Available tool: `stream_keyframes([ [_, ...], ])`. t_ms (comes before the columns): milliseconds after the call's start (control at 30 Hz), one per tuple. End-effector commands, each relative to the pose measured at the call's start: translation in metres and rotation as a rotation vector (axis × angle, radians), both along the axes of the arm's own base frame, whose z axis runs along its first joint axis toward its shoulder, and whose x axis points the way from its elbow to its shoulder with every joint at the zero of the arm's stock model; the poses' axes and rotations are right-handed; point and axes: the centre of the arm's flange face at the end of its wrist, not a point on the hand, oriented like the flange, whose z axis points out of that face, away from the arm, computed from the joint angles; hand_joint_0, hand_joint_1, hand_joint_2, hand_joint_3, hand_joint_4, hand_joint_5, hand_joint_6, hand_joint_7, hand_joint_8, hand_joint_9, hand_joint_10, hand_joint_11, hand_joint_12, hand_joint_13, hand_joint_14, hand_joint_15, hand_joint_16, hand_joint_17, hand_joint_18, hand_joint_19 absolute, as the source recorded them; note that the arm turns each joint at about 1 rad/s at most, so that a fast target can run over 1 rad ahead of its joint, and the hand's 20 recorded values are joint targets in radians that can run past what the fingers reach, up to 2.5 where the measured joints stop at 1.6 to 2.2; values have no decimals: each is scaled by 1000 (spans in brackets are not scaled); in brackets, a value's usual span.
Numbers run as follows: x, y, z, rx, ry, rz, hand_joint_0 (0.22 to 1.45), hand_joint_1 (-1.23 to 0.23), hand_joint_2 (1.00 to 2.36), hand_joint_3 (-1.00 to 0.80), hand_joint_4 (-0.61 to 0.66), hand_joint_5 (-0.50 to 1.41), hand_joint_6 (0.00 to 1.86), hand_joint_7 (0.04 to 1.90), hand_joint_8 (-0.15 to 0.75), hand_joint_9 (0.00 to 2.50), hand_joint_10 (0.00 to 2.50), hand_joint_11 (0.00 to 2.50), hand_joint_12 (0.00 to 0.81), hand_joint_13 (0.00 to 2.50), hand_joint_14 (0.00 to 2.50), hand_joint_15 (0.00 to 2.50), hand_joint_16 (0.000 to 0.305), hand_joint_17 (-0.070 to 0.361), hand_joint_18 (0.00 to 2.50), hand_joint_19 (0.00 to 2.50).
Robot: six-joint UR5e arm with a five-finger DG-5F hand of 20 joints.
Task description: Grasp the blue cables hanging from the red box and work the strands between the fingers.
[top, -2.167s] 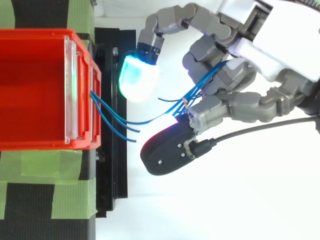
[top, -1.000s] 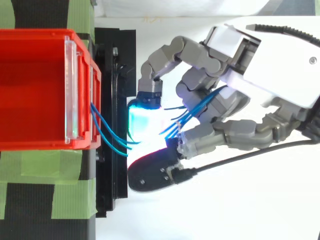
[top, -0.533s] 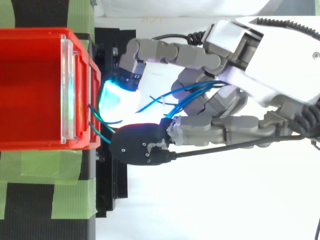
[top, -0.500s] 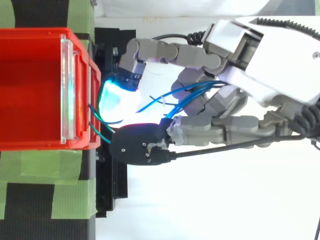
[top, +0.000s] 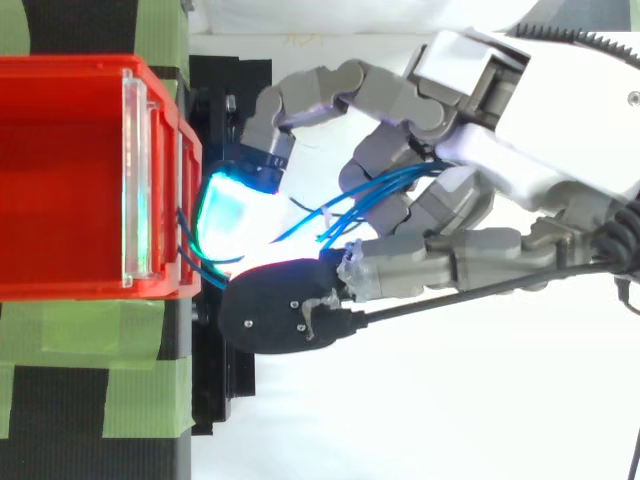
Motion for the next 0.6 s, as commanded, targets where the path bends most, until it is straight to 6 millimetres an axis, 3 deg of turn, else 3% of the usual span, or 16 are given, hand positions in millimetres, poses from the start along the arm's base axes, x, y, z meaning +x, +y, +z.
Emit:
stream_keyframes([
  [0,0,1,0,46,-18,8,1227,-657,1014,-150,173,277,663,1190,499,1727,2500,2500,588,1855,2500,1564,232,174,2458,721],
  [100,0,1,-1,76,-27,10,1288,-691,1014,-125,141,298,710,1187,499,1727,2500,2500,588,1855,2500,1564,232,174,2458,721],
  [167,-1,1,-1,90,-30,11,1346,-713,1013,-68,90,379,562,1259,499,1727,2500,2500,588,1855,2500,1564,232,174,2458,721],
  [233,0,1,-1,94,-31,12,1366,-714,1015,-49,66,589,118,1469,499,1727,2500,2500,588,1855,2500,1564,232,174,2458,721],
  [300,-1,1,-2,97,-29,13,1368,-716,1015,-8,88,637,2,1514,499,1727,2500,2500,588,1855,2500,1564,232,174,2458,721],
  [367,-1,1,-2,97,-29,15,1356,-727,1012,49,86,637,5,1491,499,1727,2500,2500,588,1855,2500,1564,232,174,2458,721],
  [400,-1,1,-2,97,-29,15,1239,-772,1012,160,80,612,10,1440,499,1727,2500,2500,588,1855,2500,1564,232,174,2458,721],
  [433,-1,2,-2,97,-29,16,1013,-783,1373,30,110,588,12,1391,499,1727,2500,2500,588,1855,2500,1564,232,174,2458,721],
  [467,-1,2,-2,97,-29,18,897,-770,1545,-28,135,568,11,1349,499,1727,2500,2500,588,1855,2500,1564,232,174,2458,721],
  [533,-1,1,-2,99,-30,16,752,-766,1765,-142,209,488,13,1257,499,1727,2500,2500,588,1855,2500,1564,232,174,2458,721],
  [567,-1,1,-2,97,-29,16,757,-764,1744,-122,213,480,13,1245,499,1727,2500,2500,588,1855,2500,1564,232,174,2458,721],
])
